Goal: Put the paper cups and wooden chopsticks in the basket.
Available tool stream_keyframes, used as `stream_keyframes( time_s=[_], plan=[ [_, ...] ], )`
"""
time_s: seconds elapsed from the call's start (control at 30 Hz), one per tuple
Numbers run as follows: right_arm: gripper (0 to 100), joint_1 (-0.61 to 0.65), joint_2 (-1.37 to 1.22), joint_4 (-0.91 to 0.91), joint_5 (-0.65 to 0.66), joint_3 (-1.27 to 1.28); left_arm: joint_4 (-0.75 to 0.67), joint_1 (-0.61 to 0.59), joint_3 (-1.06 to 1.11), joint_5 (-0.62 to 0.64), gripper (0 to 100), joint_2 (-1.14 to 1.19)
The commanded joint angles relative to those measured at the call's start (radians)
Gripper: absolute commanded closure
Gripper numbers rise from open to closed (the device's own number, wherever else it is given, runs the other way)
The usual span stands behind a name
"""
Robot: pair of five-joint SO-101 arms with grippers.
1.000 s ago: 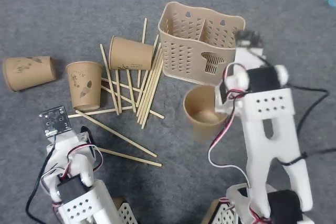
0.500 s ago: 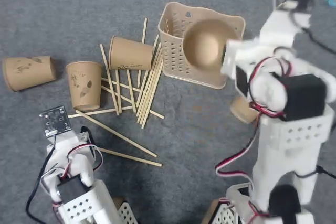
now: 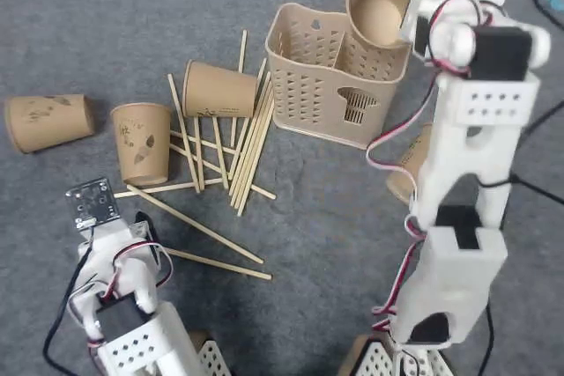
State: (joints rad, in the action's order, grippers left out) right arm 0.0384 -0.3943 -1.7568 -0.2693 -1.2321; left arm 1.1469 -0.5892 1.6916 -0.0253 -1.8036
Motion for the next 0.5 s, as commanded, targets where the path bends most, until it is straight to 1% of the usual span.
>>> stream_keyframes(
  time_s=[0.0,0.23,0.47],
  plan=[
    [99.3,-0.028,-0.008,-0.041,-0.006,-0.037,-0.005,-0.008,-0.035,-0.006,85,-0.020],
    [99.3,-0.019,0.028,-0.039,-0.006,0.106,-0.005,-0.006,-0.035,-0.006,85,-0.020],
    [99.3,-0.001,0.050,-0.036,-0.006,0.115,-0.005,-0.006,-0.035,-0.006,85,-0.020]
  ],
)
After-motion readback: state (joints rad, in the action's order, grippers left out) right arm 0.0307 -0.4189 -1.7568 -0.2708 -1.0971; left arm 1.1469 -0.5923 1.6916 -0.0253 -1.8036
